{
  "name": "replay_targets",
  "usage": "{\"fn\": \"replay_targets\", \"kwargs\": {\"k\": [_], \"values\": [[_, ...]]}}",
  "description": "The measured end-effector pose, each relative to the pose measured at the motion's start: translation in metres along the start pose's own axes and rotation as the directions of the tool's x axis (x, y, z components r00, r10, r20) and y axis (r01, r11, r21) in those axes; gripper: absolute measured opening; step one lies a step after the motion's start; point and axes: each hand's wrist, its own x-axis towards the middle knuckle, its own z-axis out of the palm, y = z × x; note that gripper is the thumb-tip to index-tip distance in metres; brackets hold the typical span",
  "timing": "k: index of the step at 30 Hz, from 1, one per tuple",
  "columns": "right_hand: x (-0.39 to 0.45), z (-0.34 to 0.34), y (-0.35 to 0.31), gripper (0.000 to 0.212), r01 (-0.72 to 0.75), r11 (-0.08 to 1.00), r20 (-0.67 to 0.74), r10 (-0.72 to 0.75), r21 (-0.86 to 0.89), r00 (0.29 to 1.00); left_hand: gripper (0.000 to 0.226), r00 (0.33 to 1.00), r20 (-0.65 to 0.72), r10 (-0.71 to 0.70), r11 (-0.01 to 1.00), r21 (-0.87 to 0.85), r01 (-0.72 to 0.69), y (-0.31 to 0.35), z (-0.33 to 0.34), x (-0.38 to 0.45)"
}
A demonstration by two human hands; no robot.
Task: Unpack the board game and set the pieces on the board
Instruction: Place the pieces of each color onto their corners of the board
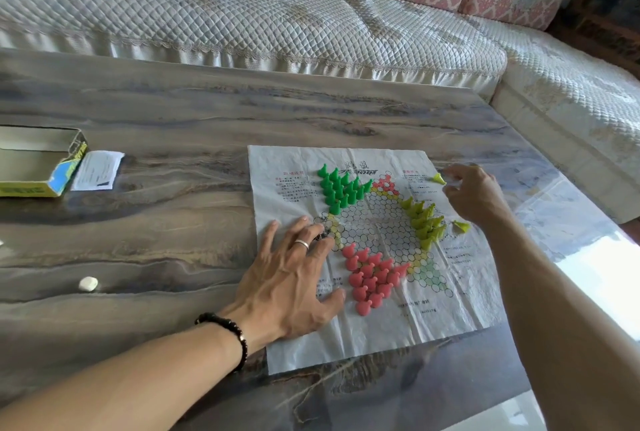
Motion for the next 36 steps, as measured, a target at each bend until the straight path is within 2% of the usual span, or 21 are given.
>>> {"fn": "replay_targets", "kwargs": {"k": [4, 10, 14, 17, 19, 22, 29, 36], "values": [[0.012, 0.012, 0.001, 0.035, 0.028, 0.998, 0.080, -0.023, -0.054, 0.996, 0.080, 1.000, 0.003, 0.000, 1.000, 0.000, 0.000, 0.001, -0.001, -0.001], [0.022, 0.021, -0.003, 0.015, 0.006, 0.997, -0.004, -0.007, -0.077, 1.000, 0.078, 1.000, -0.001, -0.004, 1.000, -0.007, 0.004, 0.001, -0.002, -0.001], [0.014, 0.019, -0.004, 0.016, 0.010, 0.994, -0.049, -0.015, -0.109, 0.999, 0.079, 1.000, -0.001, -0.011, 1.000, -0.003, 0.011, 0.001, -0.001, -0.002], [0.009, 0.007, 0.002, 0.016, -0.004, 0.999, -0.106, -0.001, -0.042, 0.994, 0.080, 1.000, -0.011, -0.015, 1.000, -0.008, 0.015, 0.001, -0.002, -0.001], [0.004, -0.004, 0.005, 0.016, 0.036, 0.998, -0.002, -0.036, 0.046, 0.999, 0.081, 1.000, -0.009, -0.013, 1.000, -0.004, 0.013, 0.001, -0.002, 0.000], [-0.007, -0.019, 0.005, 0.034, 0.123, 0.991, 0.079, -0.128, 0.055, 0.989, 0.080, 1.000, -0.008, -0.012, 1.000, 0.000, 0.012, 0.001, -0.001, 0.000], [-0.023, -0.031, 0.002, 0.009, 0.147, 0.989, 0.188, -0.150, 0.029, 0.971, 0.079, 1.000, -0.020, -0.010, 1.000, -0.020, 0.010, 0.003, -0.003, -0.001], [-0.025, -0.026, 0.004, 0.013, 0.191, 0.982, 0.234, -0.184, -0.008, 0.955, 0.079, 1.000, -0.027, -0.007, 1.000, -0.021, 0.007, 0.002, -0.002, -0.001]]}}
